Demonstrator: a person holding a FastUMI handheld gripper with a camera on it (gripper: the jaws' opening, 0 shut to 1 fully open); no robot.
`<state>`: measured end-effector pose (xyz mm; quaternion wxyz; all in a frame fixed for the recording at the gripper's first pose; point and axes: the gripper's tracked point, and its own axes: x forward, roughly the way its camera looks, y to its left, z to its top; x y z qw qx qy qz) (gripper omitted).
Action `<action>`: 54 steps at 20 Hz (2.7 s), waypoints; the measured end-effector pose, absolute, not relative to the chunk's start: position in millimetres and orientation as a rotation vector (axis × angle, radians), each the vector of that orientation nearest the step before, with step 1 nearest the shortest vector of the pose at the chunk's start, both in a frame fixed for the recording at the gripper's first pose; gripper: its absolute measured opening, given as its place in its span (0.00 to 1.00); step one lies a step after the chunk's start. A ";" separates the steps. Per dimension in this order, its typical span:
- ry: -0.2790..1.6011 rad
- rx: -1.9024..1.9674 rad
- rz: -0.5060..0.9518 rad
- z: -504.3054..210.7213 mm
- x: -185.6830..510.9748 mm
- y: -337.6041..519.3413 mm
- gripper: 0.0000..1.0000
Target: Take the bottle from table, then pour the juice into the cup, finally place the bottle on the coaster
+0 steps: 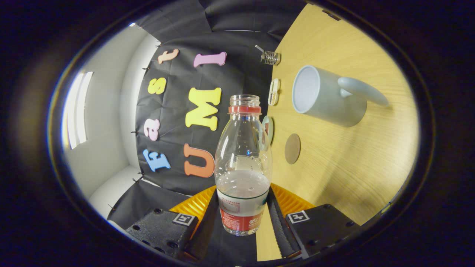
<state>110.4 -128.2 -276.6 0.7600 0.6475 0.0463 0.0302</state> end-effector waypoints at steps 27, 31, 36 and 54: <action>0.039 1.680 0.056 -250.4 137.1 -136.6 0.75; 0.032 1.687 0.061 -249.0 138.4 -137.0 0.75; 0.032 1.709 0.070 -243.8 136.4 -133.1 0.75; 0.028 1.773 0.088 -228.8 135.7 -129.6 0.76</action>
